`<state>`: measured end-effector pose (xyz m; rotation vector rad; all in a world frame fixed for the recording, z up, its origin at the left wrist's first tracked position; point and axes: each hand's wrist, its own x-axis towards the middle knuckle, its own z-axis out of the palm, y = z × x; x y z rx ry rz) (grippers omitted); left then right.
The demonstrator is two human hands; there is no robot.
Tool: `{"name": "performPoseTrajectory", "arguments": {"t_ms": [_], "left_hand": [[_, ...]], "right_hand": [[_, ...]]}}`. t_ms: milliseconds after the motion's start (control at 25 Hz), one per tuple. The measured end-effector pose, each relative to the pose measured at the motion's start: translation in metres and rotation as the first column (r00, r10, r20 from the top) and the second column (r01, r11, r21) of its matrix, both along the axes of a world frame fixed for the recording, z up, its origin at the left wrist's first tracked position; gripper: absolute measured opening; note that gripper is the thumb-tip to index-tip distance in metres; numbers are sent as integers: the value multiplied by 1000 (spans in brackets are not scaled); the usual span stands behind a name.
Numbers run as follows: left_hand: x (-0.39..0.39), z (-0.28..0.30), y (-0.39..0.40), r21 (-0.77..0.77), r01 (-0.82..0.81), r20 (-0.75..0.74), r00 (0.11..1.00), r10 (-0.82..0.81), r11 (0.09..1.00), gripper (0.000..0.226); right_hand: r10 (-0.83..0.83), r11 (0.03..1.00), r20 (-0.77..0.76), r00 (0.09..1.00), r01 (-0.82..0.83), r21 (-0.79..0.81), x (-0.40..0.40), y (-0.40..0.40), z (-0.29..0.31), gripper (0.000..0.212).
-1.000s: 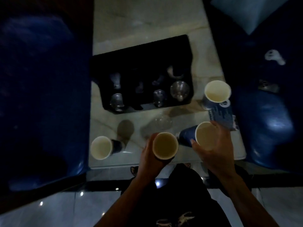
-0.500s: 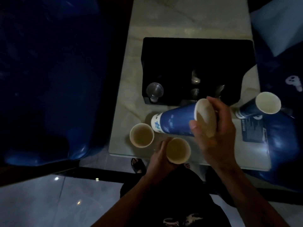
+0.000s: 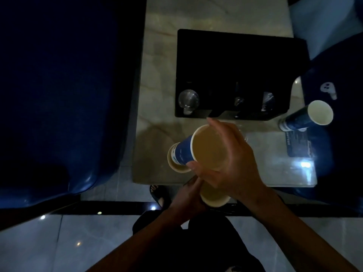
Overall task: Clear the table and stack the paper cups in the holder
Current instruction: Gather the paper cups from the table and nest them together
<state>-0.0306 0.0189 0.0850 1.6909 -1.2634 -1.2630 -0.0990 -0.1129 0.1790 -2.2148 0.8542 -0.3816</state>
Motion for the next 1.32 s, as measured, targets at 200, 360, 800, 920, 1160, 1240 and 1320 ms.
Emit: {"name": "performPoseTrajectory", "arguments": {"t_ms": [200, 360, 800, 920, 1160, 1240, 1320], "left_hand": [[34, -28, 107, 83, -178, 211, 965, 157, 981, 100], [84, -40, 141, -121, -441, 397, 799, 451, 889, 105], [103, -87, 70, -76, -701, 361, 644, 675, 709, 103], [106, -90, 71, -55, -722, 341, 636, 693, 690, 103], [109, -77, 66, -88, -743, 305, 614, 728, 664, 102], [115, -59, 63, -128, -767, 251, 589, 768, 629, 100], [124, -38, 63, -208, -775, 237, 552, 800, 597, 104]], "right_hand": [[67, 996, -41, 997, -65, 61, 5, 1, -12, 96], [141, 987, -52, 989, -144, -67, 11, 5, -23, 77], [98, 938, -167, 981, -147, -313, 49, 26, -105, 59], [82, 936, -214, 973, -149, -319, 52, 26, -124, 56], [93, 953, -183, 979, -141, -269, 52, 26, -138, 61], [74, 976, -129, 989, -98, -194, 48, 25, -141, 74], [-2, 998, -64, 998, -2, -55, 41, 25, -143, 91]]}}
